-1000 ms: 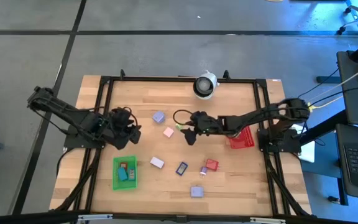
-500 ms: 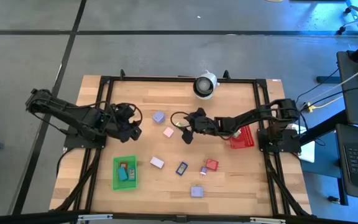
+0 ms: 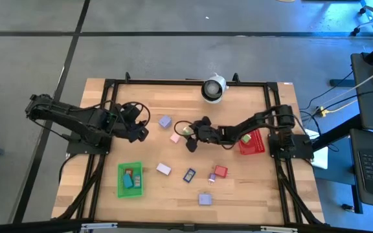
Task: Pick & Place Office items
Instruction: Put the green charger adapter into the red bin
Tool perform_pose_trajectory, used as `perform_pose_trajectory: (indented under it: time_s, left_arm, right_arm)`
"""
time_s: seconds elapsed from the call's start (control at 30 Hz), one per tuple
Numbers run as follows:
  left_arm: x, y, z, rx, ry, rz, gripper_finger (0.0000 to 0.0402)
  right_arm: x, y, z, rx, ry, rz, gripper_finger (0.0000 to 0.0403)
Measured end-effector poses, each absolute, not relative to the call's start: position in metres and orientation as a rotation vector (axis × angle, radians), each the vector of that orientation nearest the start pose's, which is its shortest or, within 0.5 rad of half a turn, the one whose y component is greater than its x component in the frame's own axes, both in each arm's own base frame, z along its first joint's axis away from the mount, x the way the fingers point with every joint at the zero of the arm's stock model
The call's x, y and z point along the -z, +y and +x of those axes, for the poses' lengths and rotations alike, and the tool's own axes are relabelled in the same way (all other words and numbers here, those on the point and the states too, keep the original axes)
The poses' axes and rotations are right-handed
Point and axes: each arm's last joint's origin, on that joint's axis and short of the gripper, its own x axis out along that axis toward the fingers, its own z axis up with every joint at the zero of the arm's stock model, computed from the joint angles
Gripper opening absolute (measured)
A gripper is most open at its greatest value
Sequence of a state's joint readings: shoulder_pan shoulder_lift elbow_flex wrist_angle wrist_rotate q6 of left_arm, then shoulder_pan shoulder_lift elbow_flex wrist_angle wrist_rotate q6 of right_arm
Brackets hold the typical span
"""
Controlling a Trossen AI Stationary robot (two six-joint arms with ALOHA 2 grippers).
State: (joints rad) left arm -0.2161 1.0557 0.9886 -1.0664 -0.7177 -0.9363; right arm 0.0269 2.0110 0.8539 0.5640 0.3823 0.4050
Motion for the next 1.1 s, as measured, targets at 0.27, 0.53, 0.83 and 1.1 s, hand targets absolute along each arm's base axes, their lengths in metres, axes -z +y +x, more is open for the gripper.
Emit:
perform_pose_trajectory:
  time_s: [0.27,0.53,0.83,1.1]
  left_arm:
    - [-0.296,-0.016,0.177,-0.868,0.705,-0.326,0.0208]
    - [-0.295,-0.016,0.177,-0.867,0.707,-0.324,0.0206]
    - [-0.296,-0.015,0.177,-0.885,0.690,-0.308,0.0207]
    - [-0.298,-0.013,0.176,-0.968,0.608,-0.234,0.0207]
  right_arm:
    - [-0.079,0.000,0.384,0.446,0.522,0.241,0.0274]
    - [-0.075,0.001,0.396,0.471,0.582,0.212,0.0178]
    - [-0.086,0.002,0.396,0.480,0.550,0.307,0.0137]
    - [-0.173,-0.003,0.389,0.553,0.297,0.336,0.0142]
